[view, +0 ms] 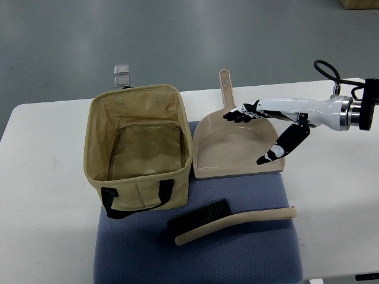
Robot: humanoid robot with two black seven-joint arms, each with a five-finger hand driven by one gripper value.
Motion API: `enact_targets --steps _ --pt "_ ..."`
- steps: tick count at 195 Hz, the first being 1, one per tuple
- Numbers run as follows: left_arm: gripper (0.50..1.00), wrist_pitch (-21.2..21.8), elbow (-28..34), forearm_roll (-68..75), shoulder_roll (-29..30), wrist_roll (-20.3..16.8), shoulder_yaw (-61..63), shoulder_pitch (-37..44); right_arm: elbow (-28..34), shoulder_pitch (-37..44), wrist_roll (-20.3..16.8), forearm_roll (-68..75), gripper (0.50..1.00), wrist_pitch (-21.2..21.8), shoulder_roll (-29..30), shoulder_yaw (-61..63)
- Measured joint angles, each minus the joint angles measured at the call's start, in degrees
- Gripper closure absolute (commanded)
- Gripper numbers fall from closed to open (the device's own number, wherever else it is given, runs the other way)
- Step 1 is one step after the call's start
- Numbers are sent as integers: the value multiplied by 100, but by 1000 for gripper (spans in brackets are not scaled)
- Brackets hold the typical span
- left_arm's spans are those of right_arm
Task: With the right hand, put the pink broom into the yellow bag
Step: 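Lower the right hand to the beige brush handle end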
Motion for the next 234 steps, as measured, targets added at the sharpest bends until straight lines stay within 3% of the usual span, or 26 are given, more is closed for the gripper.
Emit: enact_targets --steps 111,172,234 --pt "500 13 1 0 0 -3 2 44 195 -1673 -154 -1317 583 -491 348 -11" --pt "500 18 2 0 0 -1 16 44 161 -1991 -162 -1902 591 -660 379 -2" --pt "500 15 1 0 0 -1 12 44 143 -2174 -171 -2384 666 -756 367 -1"
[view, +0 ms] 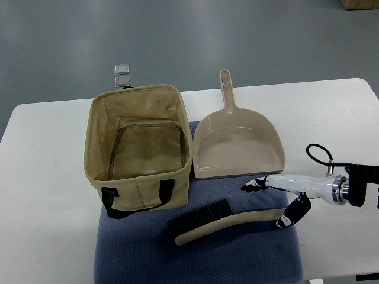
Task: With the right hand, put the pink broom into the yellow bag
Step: 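Lower the right hand to the beige brush handle end, then close the right hand fingers around the brush handle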
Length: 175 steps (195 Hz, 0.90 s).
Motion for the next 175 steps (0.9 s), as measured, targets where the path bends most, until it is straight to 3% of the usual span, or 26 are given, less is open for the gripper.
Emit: enact_targets --steps 47,124,154,175 --pt "500 -6 -1 1 0 0 1 0 -19 -119 0 -139 685 -10 46 0" --pt "500 -6 4 1 0 0 -3 0 -94 -203 1 -293 803 -14 107 1" --pt "500 -6 5 1 0 -6 -3 0 -155 -239 1 -365 814 -15 191 2" --pt "500 -6 9 1 0 -7 -3 0 -208 -257 2 -426 859 -46 233 2"
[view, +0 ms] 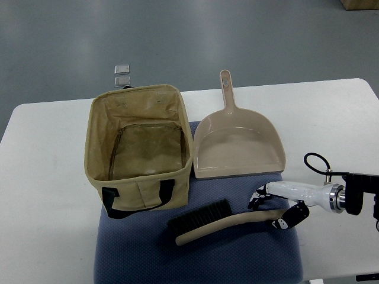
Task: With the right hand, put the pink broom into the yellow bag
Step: 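Close the right hand fingers around the brush handle, then lift the brush with the right hand and carry it over the bag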
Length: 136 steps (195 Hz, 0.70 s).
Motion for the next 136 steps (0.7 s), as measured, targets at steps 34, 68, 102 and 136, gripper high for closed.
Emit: enact_targets --steps 34,68,102,136 --pt "500 0 1 0 0 0 0 0 -52 -14 0 -122 932 -49 59 0" --pt "500 0 1 0 0 0 0 0 -56 -6 0 -138 996 -66 35 32" --pt "500 0 1 0 0 2 0 0 -54 46 8 -76 1000 -62 9 98" --pt "500 0 -8 0 0 5 0 0 -49 239 36 -22 1000 -18 -21 118"
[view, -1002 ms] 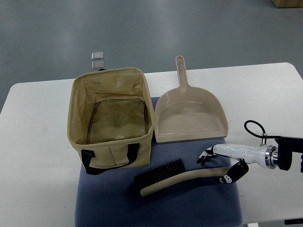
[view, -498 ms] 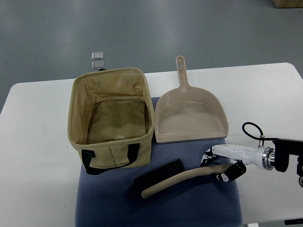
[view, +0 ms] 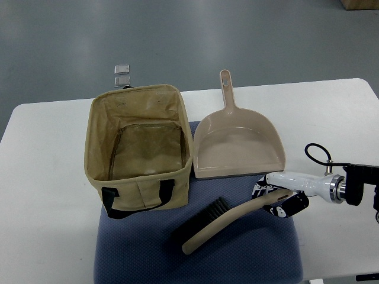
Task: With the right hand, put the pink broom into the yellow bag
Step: 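Lift the brush with the right hand and carry it over the bag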
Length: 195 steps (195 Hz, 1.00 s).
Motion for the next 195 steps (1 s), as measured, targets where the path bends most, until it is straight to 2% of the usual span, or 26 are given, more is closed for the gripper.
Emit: enact_targets --steps 63,118,161,195 --pt "500 -8 2 0 0 0 8 0 12 187 18 181 1000 5 -129 392" --pt "500 -9 3 0 0 2 9 0 45 471 44 738 1000 138 -487 759" --pt "500 -9 -1 0 0 3 9 0 30 828 77 1371 1000 466 -1085 1130" --pt "500 -9 -5 0 0 3 17 -6 -9 1513 100 1934 1000 905 -1700 1280"
